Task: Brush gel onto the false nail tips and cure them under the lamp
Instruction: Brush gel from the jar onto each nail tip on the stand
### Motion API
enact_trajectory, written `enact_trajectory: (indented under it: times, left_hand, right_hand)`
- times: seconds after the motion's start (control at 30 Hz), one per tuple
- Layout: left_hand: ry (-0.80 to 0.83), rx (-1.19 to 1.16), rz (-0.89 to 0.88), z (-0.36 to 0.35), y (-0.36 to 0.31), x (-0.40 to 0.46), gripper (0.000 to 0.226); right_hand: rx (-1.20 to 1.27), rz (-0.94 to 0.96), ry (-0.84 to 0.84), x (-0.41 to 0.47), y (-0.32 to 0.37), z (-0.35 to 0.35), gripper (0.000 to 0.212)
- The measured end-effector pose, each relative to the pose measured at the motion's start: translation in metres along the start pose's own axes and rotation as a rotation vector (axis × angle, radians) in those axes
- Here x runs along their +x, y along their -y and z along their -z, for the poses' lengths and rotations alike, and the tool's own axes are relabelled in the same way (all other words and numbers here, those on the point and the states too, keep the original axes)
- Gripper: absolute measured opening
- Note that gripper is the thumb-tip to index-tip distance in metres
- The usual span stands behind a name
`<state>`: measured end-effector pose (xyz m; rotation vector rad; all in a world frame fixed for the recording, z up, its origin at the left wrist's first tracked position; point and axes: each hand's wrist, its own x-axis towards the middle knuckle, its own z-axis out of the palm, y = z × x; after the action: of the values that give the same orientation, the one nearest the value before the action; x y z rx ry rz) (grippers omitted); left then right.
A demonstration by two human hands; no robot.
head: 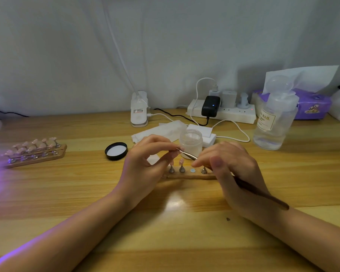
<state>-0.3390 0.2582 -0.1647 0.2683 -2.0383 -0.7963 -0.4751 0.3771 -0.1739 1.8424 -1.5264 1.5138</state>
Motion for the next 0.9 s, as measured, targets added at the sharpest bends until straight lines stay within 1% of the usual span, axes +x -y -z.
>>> enact_trajectory:
  times: [0.07,0.17,0.23,0.33,0.4,0.47,0.57,0.63,0.7,0.77,0.83,0.9]
  left_hand:
    - [-0.006,-0.005,0.003,0.0000,-0.0004,-0.0003,0.018]
    - [-0.010,-0.004,0.006,0.0007,-0.0013,-0.0008,0.019]
    - [-0.011,-0.005,0.009,0.0007,-0.0016,-0.0010,0.019]
    - [-0.010,0.005,0.005,0.0006,-0.0009,-0.0008,0.020]
    - [-0.007,0.009,-0.002,0.0005,-0.0007,-0.0007,0.021]
    - [-0.014,-0.003,-0.002,0.0003,-0.0010,-0.0004,0.020]
    - [-0.018,-0.006,-0.003,0.0000,-0.0008,-0.0003,0.018]
    - [-0.017,0.005,-0.007,0.0002,0.0002,-0.0007,0.018]
    - [-0.013,0.013,-0.006,0.0001,0.0015,-0.0005,0.020]
    - [-0.006,0.023,-0.011,0.0001,0.0026,0.0000,0.023]
    - [-0.006,0.024,-0.014,0.0003,0.0034,-0.0003,0.024]
    - [-0.011,0.008,-0.010,0.0008,0.0028,-0.0009,0.022]
  right_hand:
    - [0.025,-0.073,-0.025,-0.0009,-0.0006,0.0016,0.056]
    - [0.068,-0.163,-0.049,-0.0008,-0.0009,0.0037,0.043]
    - [0.058,-0.131,-0.040,0.0008,0.0003,0.0038,0.046]
    - [0.004,0.004,0.003,0.0005,0.0019,0.0013,0.057]
    - [-0.006,0.013,0.011,-0.0002,0.0010,0.0010,0.058]
    - [0.039,-0.076,-0.010,-0.0007,0.0000,0.0023,0.054]
    - [0.131,-0.221,-0.039,-0.0006,-0.0008,0.0040,0.040]
    - [0.128,-0.189,-0.042,0.0012,0.0002,0.0034,0.038]
    - [0.087,-0.081,-0.030,0.0021,0.0020,0.0016,0.048]
    - [0.059,-0.017,0.004,0.0003,0.0020,0.0001,0.056]
    - [0.092,-0.069,0.021,-0.0007,0.0016,0.0011,0.051]
    - [0.170,-0.198,0.000,-0.0008,0.0006,0.0035,0.039]
